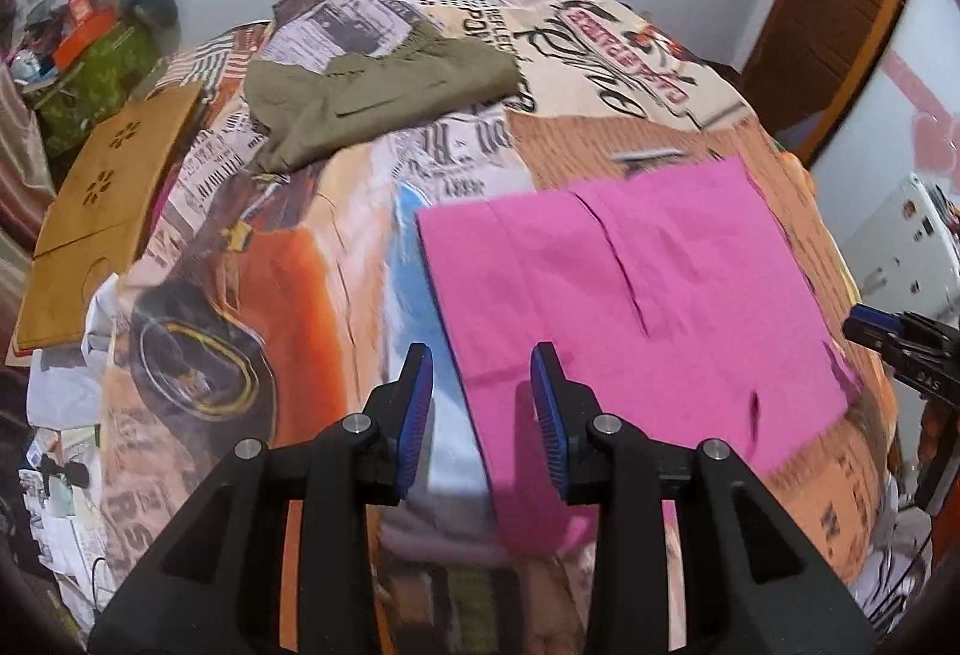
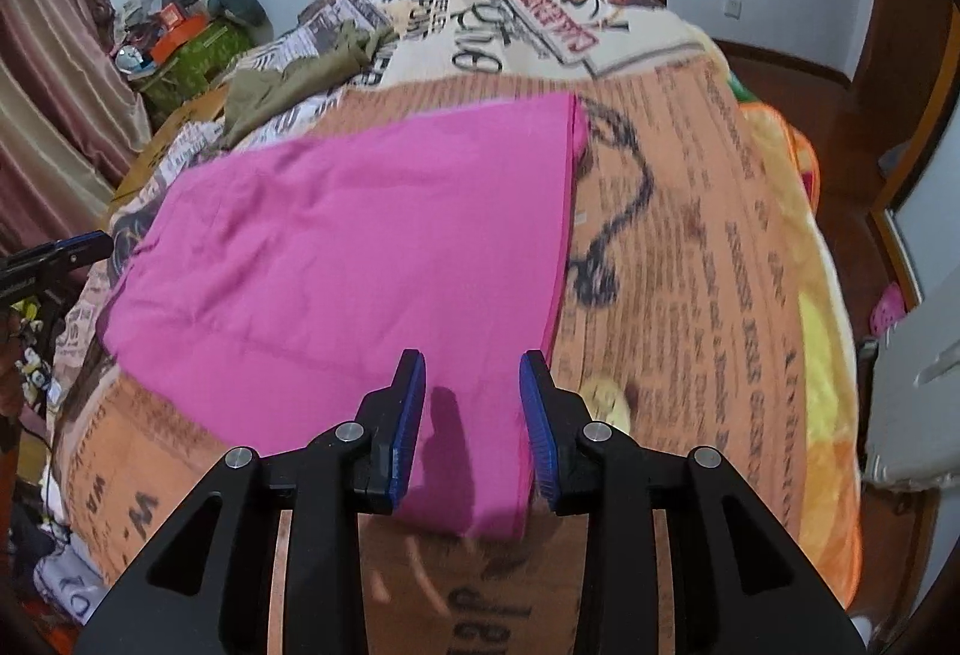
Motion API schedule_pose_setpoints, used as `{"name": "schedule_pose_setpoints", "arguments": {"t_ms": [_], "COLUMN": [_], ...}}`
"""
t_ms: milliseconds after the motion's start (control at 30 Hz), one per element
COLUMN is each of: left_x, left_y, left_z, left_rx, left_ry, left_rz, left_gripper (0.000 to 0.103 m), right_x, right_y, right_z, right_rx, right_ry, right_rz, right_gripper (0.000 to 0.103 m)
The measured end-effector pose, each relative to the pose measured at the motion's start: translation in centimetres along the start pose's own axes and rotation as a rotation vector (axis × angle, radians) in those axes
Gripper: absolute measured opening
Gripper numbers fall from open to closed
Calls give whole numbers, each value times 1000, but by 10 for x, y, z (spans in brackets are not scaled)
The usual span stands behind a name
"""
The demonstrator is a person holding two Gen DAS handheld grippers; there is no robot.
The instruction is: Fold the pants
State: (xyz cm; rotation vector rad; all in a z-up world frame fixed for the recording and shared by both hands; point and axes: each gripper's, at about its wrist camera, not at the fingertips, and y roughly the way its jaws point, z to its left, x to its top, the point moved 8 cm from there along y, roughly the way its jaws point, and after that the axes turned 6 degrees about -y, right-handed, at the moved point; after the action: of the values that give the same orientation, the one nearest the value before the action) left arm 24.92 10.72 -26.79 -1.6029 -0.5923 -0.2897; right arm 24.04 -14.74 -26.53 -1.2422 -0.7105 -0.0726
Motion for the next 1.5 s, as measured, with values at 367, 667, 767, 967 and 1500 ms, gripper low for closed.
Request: {"name": "schedule_pose_setpoints", "arguments": {"t_ms": [367, 667, 767, 967, 1500], "left_x": [42, 59, 59, 52, 57], "left_y": [43, 82, 87, 97, 92], "left_z": [13, 17, 15, 18, 0], "left_rx": [-37, -92, -100, -111, 26], "left_ry": [-50, -96, -78, -96, 31], "left_rz": [30, 86, 94, 123, 9], "left_gripper": [35, 35, 42, 42, 3], "right_x": [55, 93, 101, 110, 116], "right_y": [25, 63, 76, 106, 123], "right_z": [-24, -45, -49, -60, -55], "right_rx": [-41, -62, -62, -52, -41], "right_ry": [0, -7, -17, -17, -56], "right_rz": [-45, -48, -46, -10, -61], "right_gripper": [36, 44, 44, 44, 12]}}
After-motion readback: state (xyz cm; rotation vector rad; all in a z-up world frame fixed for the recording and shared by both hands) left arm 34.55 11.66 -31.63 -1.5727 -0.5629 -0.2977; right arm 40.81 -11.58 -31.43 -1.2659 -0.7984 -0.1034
